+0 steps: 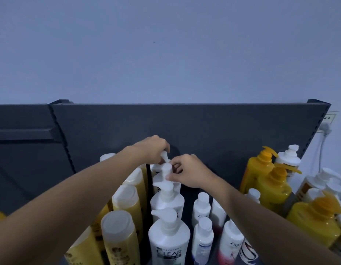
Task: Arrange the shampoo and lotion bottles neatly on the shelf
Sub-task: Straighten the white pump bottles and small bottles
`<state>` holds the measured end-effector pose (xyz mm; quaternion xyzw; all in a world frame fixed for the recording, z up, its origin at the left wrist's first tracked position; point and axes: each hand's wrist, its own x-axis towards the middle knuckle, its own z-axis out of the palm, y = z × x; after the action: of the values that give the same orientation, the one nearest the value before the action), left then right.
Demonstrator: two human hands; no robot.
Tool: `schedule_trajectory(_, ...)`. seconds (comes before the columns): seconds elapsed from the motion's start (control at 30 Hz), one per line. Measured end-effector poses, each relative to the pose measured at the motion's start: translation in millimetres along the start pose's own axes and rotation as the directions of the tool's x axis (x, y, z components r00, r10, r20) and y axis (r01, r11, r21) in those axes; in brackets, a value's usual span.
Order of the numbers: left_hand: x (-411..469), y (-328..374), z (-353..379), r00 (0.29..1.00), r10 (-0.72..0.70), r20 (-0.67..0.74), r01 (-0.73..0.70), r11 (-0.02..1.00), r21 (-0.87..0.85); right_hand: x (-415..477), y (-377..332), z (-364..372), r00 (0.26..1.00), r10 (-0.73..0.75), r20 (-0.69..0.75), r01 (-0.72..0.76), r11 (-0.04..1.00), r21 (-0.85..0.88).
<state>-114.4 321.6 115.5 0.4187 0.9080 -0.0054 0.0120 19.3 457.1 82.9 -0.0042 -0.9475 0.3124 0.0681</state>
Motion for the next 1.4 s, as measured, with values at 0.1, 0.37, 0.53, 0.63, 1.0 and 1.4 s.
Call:
schedule_trajectory(0.1,2,0,3,1.000,-0.013,-0.014,0.013,1.000,-0.024,1,1,3,1.000,-0.001,-0.004,0.001,1.000,-0.010)
schedule_trajectory(0.37,4,4,2,0.998,0.043,-0.055,-0.045,0.998,-0.039,3,1,5,1.000,0.014,0.007,-0.014,0.998,-0.053)
schedule_trajectory(0.53,4,2,3,0.997,0.053,-0.051,-0.056,0.997,-0.053,3,-2,4,1.000,0.024,0.010,-0.024,0.998,-0.060)
schedule_trajectory(0.63,5,3,3,0.996,0.065,-0.058,-0.068,0.996,-0.051,3,-2,3,1.000,0.023,0.004,-0.022,0.998,-0.062)
schedule_trajectory(1.0,9,-2,9,0.997,0.048,-0.062,-0.051,0.997,-0.053,-3,-3,-3,0.999,0.046,0.027,-0.044,0.996,-0.075)
schedule_trajectory(1.4,-50,46,-43,0.950,0.036,-0.309,-0.117,0.961,-0.249,-97,-1,-93,0.991,0.125,-0.036,-0.130,0.966,-0.223)
